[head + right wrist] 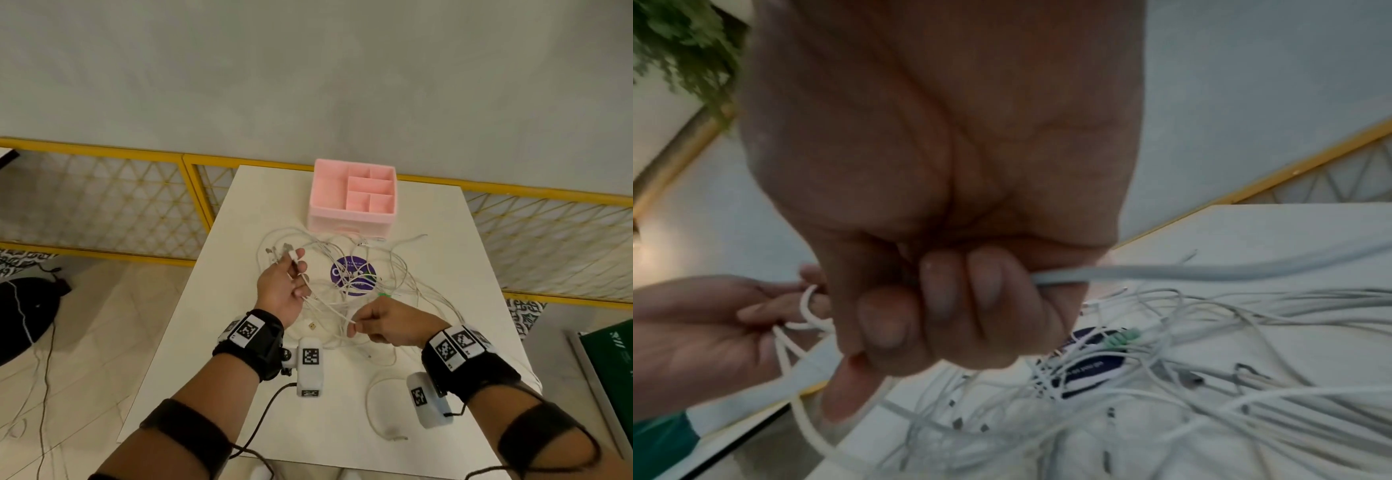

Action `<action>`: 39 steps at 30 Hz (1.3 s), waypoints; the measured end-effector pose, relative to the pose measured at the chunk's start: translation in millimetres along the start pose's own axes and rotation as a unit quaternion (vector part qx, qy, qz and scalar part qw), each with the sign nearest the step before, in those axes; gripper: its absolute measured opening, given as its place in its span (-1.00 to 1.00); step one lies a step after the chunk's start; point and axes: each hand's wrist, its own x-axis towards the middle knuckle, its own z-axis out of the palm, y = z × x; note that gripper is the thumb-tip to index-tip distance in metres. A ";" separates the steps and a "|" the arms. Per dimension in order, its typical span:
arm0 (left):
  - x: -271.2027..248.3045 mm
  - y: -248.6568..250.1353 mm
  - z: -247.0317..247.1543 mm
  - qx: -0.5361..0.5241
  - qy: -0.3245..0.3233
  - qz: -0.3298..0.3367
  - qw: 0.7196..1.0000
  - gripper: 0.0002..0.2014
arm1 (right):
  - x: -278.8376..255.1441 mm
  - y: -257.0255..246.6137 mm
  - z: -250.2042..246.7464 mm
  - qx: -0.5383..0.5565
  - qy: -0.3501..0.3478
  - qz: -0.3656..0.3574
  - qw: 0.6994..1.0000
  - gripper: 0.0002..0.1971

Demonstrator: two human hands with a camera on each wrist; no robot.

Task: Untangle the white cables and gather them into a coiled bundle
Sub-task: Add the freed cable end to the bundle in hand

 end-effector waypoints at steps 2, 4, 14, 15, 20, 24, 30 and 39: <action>-0.2 1.5 0.8 0.020 0.001 0.019 1.000 -0.73 | -3.5 6.2 -4.0 0.002 0.008 0.026 1.000 -0.80; -3.2 0.8 3.1 0.022 -0.012 0.027 0.999 -0.76 | -4.9 0.5 -9.2 -0.022 0.027 0.026 0.999 -0.80; -20.5 -15.8 17.2 0.110 -0.089 0.033 0.989 -0.69 | 36.5 -80.1 -11.6 -0.053 0.255 -0.118 0.958 -0.72; -21.6 -16.7 17.3 0.118 -0.094 0.040 0.988 -0.71 | 41.0 -81.3 -11.6 -0.062 0.241 -0.116 0.962 -0.71; -24.0 -13.4 12.7 0.127 -0.110 0.046 0.985 -0.73 | 49.3 -80.7 -11.0 -0.030 0.224 -0.137 0.965 -0.90; -25.9 -11.9 6.6 0.157 -0.132 0.037 0.978 -0.73 | 46.9 -81.7 -11.9 0.001 0.201 -0.140 0.969 -0.89; -26.2 -16.3 5.4 0.286 -0.146 0.083 0.944 -0.66 | 54.1 -83.8 -13.4 0.113 0.260 -0.128 0.951 -0.91; -36.2 -23.1 18.0 0.241 -0.139 0.021 0.960 -0.73 | 54.4 -88.2 15.8 0.086 0.208 -0.115 0.967 -0.72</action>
